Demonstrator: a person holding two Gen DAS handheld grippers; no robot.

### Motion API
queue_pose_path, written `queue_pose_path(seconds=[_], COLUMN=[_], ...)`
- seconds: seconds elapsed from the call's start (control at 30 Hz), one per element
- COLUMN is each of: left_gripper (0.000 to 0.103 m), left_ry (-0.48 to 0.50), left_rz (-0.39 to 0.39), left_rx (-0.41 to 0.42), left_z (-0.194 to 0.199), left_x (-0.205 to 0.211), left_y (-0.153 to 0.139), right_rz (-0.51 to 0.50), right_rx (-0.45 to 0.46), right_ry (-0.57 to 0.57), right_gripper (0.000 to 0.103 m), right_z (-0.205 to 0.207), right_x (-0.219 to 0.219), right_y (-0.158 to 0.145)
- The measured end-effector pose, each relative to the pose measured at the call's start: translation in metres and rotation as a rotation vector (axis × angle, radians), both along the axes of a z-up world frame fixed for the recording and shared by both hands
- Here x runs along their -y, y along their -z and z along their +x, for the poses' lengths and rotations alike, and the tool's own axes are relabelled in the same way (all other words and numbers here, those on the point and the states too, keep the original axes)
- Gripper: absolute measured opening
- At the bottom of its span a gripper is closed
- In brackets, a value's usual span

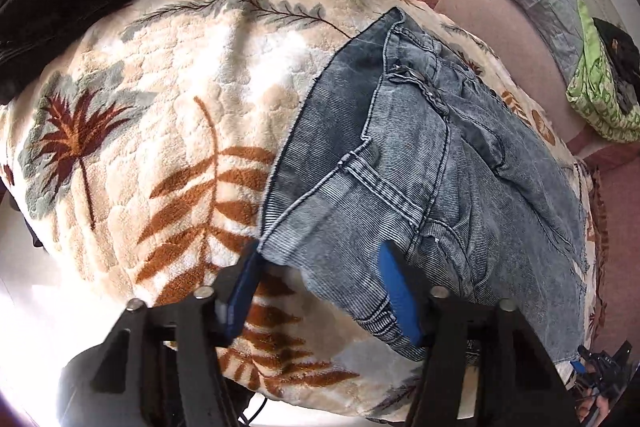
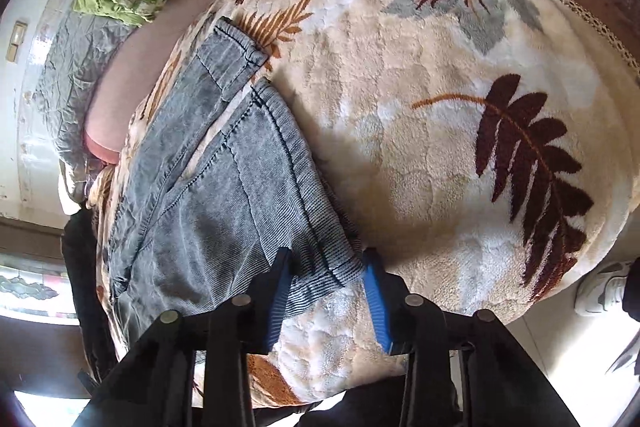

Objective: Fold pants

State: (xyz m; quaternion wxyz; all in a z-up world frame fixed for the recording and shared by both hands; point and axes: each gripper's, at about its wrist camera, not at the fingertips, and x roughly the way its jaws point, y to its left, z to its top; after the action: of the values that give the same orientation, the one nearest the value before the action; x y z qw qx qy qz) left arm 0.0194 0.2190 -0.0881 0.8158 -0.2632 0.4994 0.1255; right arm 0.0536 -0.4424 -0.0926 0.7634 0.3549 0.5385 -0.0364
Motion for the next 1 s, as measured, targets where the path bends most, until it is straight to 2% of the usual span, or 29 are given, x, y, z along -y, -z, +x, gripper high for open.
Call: queue_pose_path(seconds=[0.03,0.13,0.3,0.33,0.37,0.53,0.67,0.73,0.8,0.83,0.87,0.9,1.0], left_gripper=[0.043,0.043,0.043,0.026,0.019,0.018,0.018,0.018,0.018,0.019,0.022,0.024,0.03], left_ry=[-0.007,-0.028,-0.023,-0.015,0.004,0.042,0.064,0.067,0.064,0.049,0.035,0.023,-0.024], left_rz=[-0.023,-0.054,-0.014,0.003,0.004,0.11,0.152,0.166,0.17,0.15,0.136,0.122,0.063], left_rx=[0.012,-0.001,-0.005,-0.002,-0.001,0.049,0.119,0.12,0.079,0.048,0.017,-0.008,-0.004], left_z=[-0.002,-0.006,0.006,0.008,0.01,0.003,-0.019,-0.026,-0.026,-0.025,-0.024,-0.025,-0.035], left_x=[-0.003,-0.008,-0.006,-0.004,-0.002,0.01,0.02,0.024,0.024,0.021,0.016,0.011,-0.008], left_y=[-0.001,0.002,0.003,0.001,0.0,-0.028,-0.058,-0.058,-0.045,-0.035,-0.027,-0.02,-0.021], right_rz=[-0.012,-0.016,-0.059,-0.07,-0.09,-0.227,-0.304,-0.325,-0.327,-0.333,-0.319,-0.295,-0.32], right_rx=[0.002,0.002,0.0,0.001,0.007,0.079,0.114,0.096,0.054,-0.003,-0.056,-0.065,-0.001], right_ry=[-0.008,-0.009,-0.034,-0.042,-0.052,-0.107,-0.139,-0.143,-0.152,-0.163,-0.152,-0.134,-0.108], right_gripper=[0.035,0.035,0.03,0.029,0.026,0.025,0.025,0.025,0.027,0.03,0.037,0.039,0.041], right_z=[0.0,0.001,0.005,0.006,0.006,0.004,-0.005,-0.007,-0.001,0.003,0.005,0.003,-0.007], right_x=[-0.001,-0.001,-0.005,-0.006,-0.008,-0.025,-0.03,-0.028,-0.021,-0.018,-0.013,-0.01,-0.009], right_y=[0.0,0.001,0.0,-0.001,-0.004,-0.041,-0.065,-0.059,-0.038,-0.021,-0.006,0.001,-0.02])
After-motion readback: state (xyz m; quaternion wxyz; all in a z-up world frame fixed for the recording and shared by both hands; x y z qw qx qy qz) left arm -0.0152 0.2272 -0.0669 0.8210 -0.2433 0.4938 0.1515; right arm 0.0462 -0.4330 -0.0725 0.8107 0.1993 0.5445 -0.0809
